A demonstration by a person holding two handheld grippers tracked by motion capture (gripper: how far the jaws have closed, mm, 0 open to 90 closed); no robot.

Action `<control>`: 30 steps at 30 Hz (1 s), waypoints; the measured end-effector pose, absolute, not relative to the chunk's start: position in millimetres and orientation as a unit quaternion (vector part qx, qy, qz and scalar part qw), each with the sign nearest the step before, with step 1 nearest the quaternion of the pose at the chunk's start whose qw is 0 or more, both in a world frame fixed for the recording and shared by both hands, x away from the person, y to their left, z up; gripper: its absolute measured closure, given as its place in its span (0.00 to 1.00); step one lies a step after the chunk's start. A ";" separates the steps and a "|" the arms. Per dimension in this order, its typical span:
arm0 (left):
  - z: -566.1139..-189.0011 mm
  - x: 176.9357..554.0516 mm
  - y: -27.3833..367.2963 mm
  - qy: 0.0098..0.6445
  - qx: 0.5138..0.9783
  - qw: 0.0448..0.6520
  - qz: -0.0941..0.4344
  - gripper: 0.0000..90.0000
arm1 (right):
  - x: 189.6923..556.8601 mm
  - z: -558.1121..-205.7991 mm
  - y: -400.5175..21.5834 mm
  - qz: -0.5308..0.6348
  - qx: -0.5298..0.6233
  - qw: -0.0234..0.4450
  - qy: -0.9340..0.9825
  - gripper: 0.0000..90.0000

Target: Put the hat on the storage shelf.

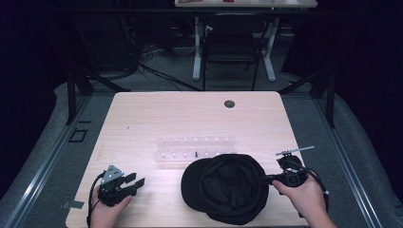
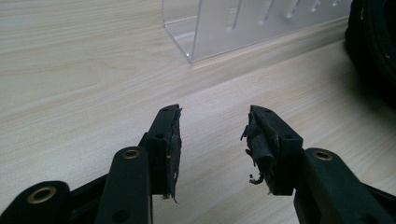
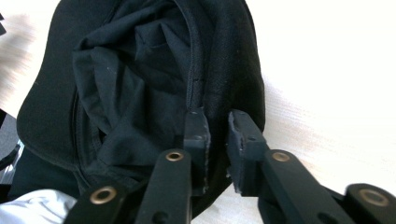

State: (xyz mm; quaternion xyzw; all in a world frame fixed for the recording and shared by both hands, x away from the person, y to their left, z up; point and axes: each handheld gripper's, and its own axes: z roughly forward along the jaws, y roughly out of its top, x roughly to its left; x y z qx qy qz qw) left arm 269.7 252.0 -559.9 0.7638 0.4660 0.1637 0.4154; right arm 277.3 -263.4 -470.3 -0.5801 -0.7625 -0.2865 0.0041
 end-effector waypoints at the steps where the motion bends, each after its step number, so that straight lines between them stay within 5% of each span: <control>1: -560.0 269.7 252.1 0.466 0.764 0.415 0.164 0.61 | 278.3 -469.9 -263.2 -0.283 -0.580 0.007 -0.764 0.90; 30: -560.8 270.5 252.5 0.469 0.763 0.414 0.162 0.61 | 303.0 -443.6 -266.7 -0.255 -0.596 0.058 -0.759 0.98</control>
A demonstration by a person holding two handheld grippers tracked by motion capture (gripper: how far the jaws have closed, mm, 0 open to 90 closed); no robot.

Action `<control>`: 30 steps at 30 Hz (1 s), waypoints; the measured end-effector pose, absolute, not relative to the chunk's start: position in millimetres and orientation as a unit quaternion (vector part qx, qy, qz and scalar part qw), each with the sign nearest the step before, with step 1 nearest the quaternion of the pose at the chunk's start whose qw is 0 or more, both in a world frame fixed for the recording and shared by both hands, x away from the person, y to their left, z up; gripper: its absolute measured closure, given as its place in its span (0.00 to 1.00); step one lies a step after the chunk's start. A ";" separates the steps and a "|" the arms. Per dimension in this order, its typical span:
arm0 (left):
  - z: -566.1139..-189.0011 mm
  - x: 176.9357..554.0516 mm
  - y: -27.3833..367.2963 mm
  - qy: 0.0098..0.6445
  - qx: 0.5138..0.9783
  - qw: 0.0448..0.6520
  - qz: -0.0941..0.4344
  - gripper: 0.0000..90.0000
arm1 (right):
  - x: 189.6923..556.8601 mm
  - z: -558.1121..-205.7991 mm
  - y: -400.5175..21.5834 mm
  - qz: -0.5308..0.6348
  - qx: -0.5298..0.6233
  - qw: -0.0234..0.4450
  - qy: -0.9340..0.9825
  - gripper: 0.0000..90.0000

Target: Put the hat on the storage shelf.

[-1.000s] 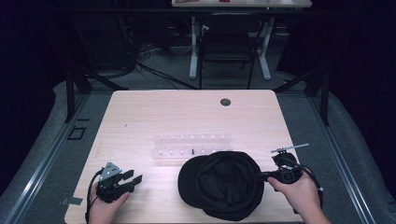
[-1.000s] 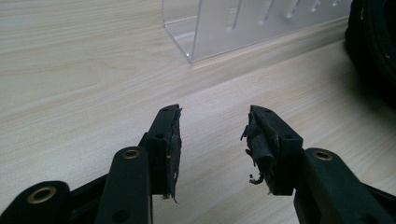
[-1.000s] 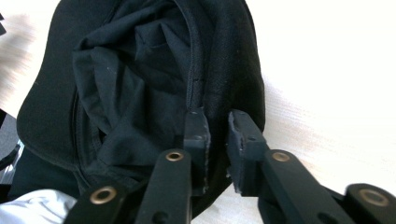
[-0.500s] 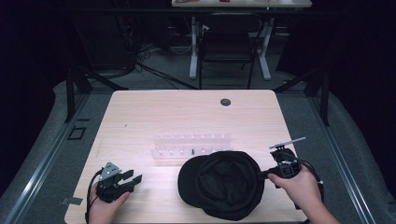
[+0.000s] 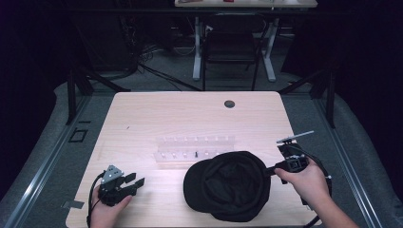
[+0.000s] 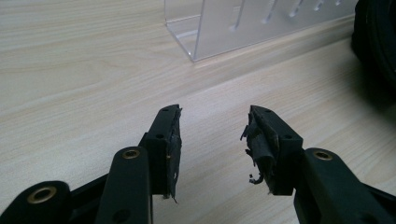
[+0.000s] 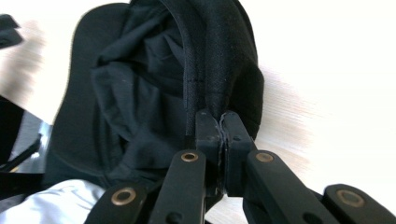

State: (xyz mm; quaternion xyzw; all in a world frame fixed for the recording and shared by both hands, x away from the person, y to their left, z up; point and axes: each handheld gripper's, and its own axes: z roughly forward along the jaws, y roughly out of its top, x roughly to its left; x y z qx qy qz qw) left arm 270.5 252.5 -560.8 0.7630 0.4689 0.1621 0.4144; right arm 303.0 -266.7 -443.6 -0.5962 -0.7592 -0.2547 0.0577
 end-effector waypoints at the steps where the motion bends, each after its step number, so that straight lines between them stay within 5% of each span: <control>1: -560.7 270.5 252.5 0.469 0.763 0.415 0.162 0.61 | 303.2 -440.8 -266.8 -0.261 -0.594 0.067 -0.758 0.98; 10: -560.8 270.5 252.2 0.467 0.763 0.416 0.162 0.61 | 300.8 -427.2 -266.1 -0.308 -0.593 0.117 -0.735 0.98; 30: -561.1 270.7 252.7 0.469 0.760 0.420 0.159 0.62 | 297.4 -388.6 -255.2 -0.357 -0.573 0.144 -0.724 0.98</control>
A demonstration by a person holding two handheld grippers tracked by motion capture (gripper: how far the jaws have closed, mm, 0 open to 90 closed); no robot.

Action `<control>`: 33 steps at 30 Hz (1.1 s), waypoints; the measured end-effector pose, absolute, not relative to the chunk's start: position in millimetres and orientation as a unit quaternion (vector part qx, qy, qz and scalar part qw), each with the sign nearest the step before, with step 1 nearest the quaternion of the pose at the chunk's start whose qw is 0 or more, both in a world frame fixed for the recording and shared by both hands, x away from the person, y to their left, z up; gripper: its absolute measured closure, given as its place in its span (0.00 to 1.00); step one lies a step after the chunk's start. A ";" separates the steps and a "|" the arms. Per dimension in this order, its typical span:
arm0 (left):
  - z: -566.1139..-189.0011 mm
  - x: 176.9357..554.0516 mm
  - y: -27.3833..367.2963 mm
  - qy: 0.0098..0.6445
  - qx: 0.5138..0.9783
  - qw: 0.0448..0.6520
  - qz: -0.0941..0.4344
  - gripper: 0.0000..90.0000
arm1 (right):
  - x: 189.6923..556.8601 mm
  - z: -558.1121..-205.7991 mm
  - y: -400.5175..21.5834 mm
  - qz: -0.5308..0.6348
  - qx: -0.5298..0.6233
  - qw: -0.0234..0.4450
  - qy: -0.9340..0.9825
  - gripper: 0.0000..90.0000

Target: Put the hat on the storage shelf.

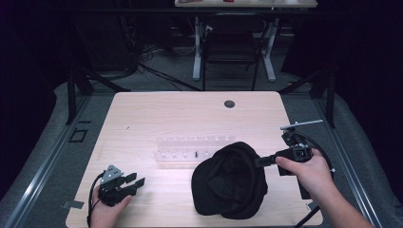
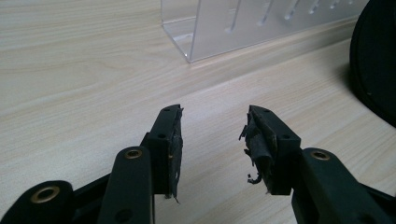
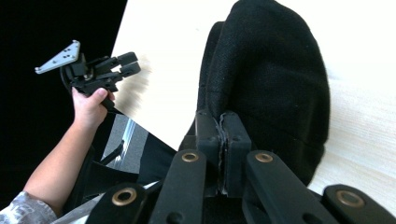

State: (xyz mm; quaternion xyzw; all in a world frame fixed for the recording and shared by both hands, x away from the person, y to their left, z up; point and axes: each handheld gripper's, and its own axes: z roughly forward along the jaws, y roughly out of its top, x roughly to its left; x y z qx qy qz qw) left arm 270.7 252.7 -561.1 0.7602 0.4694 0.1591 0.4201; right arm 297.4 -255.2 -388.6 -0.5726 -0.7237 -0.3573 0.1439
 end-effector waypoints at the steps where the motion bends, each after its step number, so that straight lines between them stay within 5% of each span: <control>1: -561.0 270.8 252.7 0.473 0.759 0.418 0.158 0.62 | 297.4 -388.6 -255.2 -0.357 -0.573 0.144 -0.724 0.98; 33: -563.1 271.0 251.2 0.476 0.757 0.419 0.158 0.59 | 291.4 -333.5 -264.3 -0.421 -0.552 0.131 -0.708 0.98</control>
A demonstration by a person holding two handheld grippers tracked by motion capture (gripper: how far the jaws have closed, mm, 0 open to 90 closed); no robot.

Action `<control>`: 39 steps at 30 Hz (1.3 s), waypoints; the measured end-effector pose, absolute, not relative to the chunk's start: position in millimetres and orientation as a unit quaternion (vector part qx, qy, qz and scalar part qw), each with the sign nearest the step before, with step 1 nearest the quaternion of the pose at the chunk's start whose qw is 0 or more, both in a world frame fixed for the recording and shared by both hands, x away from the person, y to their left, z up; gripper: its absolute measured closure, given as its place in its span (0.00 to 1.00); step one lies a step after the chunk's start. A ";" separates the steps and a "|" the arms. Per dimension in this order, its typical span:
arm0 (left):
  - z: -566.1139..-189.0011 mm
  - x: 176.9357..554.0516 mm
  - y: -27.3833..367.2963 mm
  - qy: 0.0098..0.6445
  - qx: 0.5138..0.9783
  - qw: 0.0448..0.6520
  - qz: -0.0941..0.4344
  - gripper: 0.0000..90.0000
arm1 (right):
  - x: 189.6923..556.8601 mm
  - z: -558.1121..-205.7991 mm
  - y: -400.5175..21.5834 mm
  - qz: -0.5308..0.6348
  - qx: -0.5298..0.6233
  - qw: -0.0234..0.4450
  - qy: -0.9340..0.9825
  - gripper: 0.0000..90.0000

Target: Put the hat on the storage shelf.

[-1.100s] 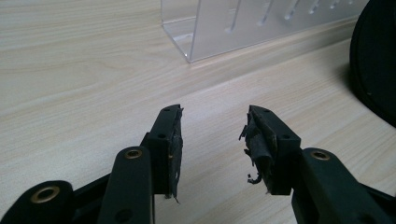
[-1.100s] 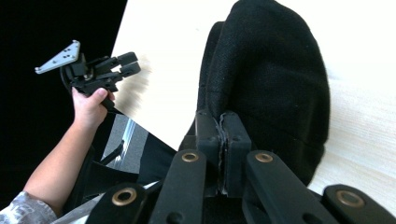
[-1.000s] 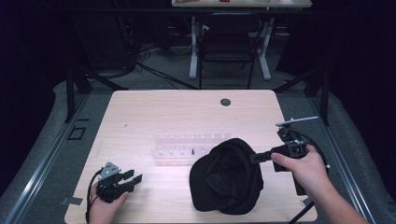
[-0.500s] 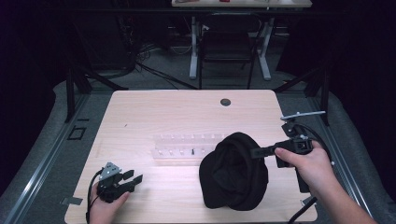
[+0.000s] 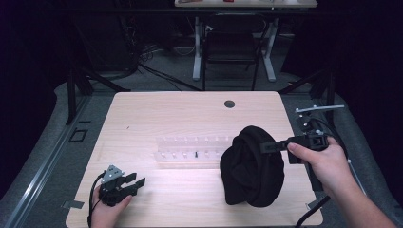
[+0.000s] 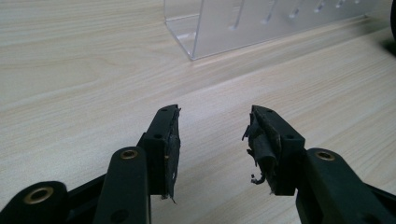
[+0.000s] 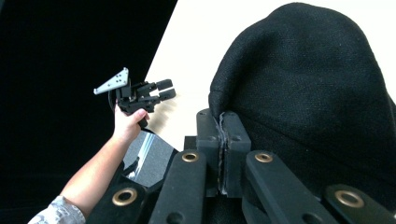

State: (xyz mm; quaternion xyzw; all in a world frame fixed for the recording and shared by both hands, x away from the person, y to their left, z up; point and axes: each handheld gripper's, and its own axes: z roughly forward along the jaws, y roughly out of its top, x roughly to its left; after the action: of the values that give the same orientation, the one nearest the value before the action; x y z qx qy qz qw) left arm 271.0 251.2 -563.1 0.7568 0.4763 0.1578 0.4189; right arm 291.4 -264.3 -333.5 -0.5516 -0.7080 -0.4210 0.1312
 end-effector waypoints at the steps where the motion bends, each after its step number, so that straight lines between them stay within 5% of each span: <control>1: -563.1 271.0 251.2 0.476 0.757 0.419 0.158 0.59 | 291.6 -332.4 -265.4 -0.423 -0.552 0.132 -0.706 0.98; 39: -563.9 271.6 250.3 0.474 0.758 0.420 0.155 0.59 | 303.4 -288.3 -252.9 -0.460 -0.532 0.107 -0.703 0.98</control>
State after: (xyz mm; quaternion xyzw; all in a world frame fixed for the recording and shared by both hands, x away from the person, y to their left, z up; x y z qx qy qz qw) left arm 271.6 250.3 -563.9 0.7579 0.4742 0.1553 0.4203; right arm 303.4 -252.9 -288.3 -0.5317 -0.7032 -0.4596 0.1069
